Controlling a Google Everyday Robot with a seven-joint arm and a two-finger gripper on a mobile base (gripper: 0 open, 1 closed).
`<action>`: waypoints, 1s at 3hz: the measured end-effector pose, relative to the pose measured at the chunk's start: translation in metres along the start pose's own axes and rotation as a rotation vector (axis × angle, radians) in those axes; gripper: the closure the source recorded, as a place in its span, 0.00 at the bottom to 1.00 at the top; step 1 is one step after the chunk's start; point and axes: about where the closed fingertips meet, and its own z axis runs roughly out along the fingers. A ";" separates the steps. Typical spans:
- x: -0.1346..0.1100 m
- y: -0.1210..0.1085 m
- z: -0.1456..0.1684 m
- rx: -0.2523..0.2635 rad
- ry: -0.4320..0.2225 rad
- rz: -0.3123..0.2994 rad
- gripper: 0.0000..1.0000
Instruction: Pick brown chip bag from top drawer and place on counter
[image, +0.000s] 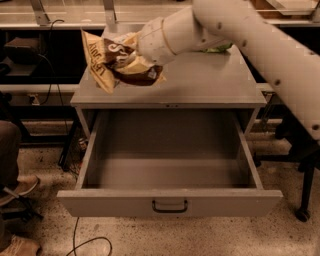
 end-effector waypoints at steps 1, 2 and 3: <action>0.017 -0.012 0.039 0.000 -0.026 0.050 1.00; 0.036 -0.019 0.073 -0.010 -0.010 0.088 1.00; 0.056 -0.027 0.107 -0.037 0.030 0.111 1.00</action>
Offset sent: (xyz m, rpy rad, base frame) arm 0.0868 0.0666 -0.0781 0.0103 0.1239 -0.0667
